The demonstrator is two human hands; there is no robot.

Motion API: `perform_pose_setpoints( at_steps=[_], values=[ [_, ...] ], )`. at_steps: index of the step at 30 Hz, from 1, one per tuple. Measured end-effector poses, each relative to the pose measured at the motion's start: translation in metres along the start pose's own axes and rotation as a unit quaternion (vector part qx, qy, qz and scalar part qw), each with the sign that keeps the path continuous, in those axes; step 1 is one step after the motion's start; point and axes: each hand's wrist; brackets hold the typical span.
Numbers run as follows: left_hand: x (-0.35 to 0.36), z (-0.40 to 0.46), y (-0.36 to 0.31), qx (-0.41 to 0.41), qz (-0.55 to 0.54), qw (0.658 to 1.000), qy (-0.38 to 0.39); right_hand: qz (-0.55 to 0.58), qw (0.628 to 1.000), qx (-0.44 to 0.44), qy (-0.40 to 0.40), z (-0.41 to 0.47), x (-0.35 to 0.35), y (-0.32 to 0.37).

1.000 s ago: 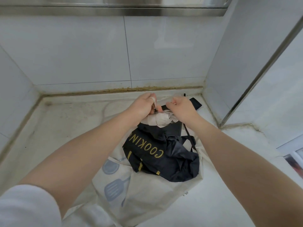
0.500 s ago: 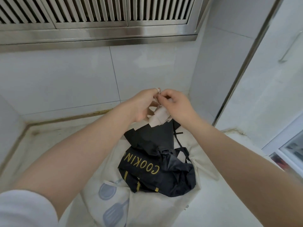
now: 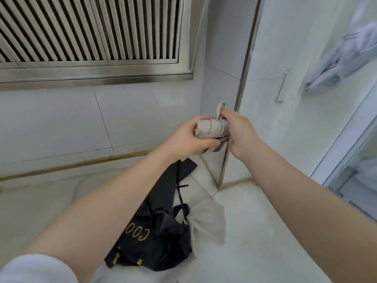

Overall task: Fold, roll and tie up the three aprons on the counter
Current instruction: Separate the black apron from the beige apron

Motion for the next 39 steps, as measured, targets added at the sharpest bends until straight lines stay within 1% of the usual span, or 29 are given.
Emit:
perform_pose_setpoints(
  at_steps=[5, 8, 12, 15, 17, 20, 21, 23, 25, 27, 29, 31, 33, 35, 37, 39],
  values=[
    [0.07, 0.04, -0.048, 0.029, 0.049, 0.998, -0.035, -0.036, 0.995, -0.089, 0.036, 0.008, -0.088, 0.049],
    [0.11, 0.064, -0.084, 0.054, 0.076, 0.995, -0.046, -0.002, 0.991, -0.12, 0.056, 0.016, -0.14, 0.079],
    [0.149, 0.089, -0.124, 0.067, 0.128, 0.988, -0.052, 0.022, 0.987, -0.131, 0.095, 0.022, -0.194, 0.109],
    [0.178, 0.108, -0.148, 0.077, 0.153, 0.985, -0.033, 0.038, 0.988, -0.119, 0.096, 0.027, -0.236, 0.132],
    [0.195, 0.12, -0.166, 0.099, 0.155, 0.982, -0.033, 0.058, 0.988, -0.102, 0.098, 0.028, -0.26, 0.149],
    [0.219, 0.14, -0.192, 0.135, 0.166, 0.976, -0.034, 0.108, 0.985, -0.103, 0.09, 0.029, -0.293, 0.175],
    [0.227, 0.146, -0.2, 0.144, 0.173, 0.973, -0.038, 0.132, 0.981, -0.106, 0.091, 0.031, -0.302, 0.181],
    [0.251, 0.164, -0.215, 0.163, 0.169, 0.969, -0.072, 0.179, 0.972, -0.112, 0.108, 0.042, -0.327, 0.195],
    [0.272, 0.182, -0.228, 0.161, 0.156, 0.969, -0.106, 0.184, 0.97, -0.111, 0.111, 0.053, -0.347, 0.209],
    [0.294, 0.203, -0.24, 0.134, 0.144, 0.973, -0.117, 0.133, 0.979, -0.128, 0.093, 0.069, -0.37, 0.224],
    [0.316, 0.233, -0.255, 0.123, 0.133, 0.974, -0.139, 0.03, 0.986, -0.159, 0.047, 0.09, -0.395, 0.246],
    [0.327, 0.258, -0.266, 0.11, 0.111, 0.974, -0.165, -0.062, 0.981, -0.183, -0.004, 0.109, -0.408, 0.266],
    [0.332, 0.281, -0.272, 0.094, 0.066, 0.976, -0.186, -0.098, 0.973, -0.204, -0.044, 0.128, -0.412, 0.283],
    [0.334, 0.299, -0.275, 0.1, 0.028, 0.974, -0.201, -0.131, 0.96, -0.233, -0.087, 0.15, -0.412, 0.293],
    [0.337, 0.312, -0.274, 0.099, -0.002, 0.971, -0.22, -0.199, 0.936, -0.266, -0.112, 0.167, -0.41, 0.299],
    [0.342, 0.325, -0.271, 0.082, -0.004, 0.97, -0.231, -0.269, 0.911, -0.284, -0.127, 0.182, -0.413, 0.301]
  ],
)
Point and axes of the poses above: each hand's wrist, its own z-axis towards the middle knuckle, its own x-axis out of the palm, y = z × x, and after that the axes turned 2 degrees about y, right-handed
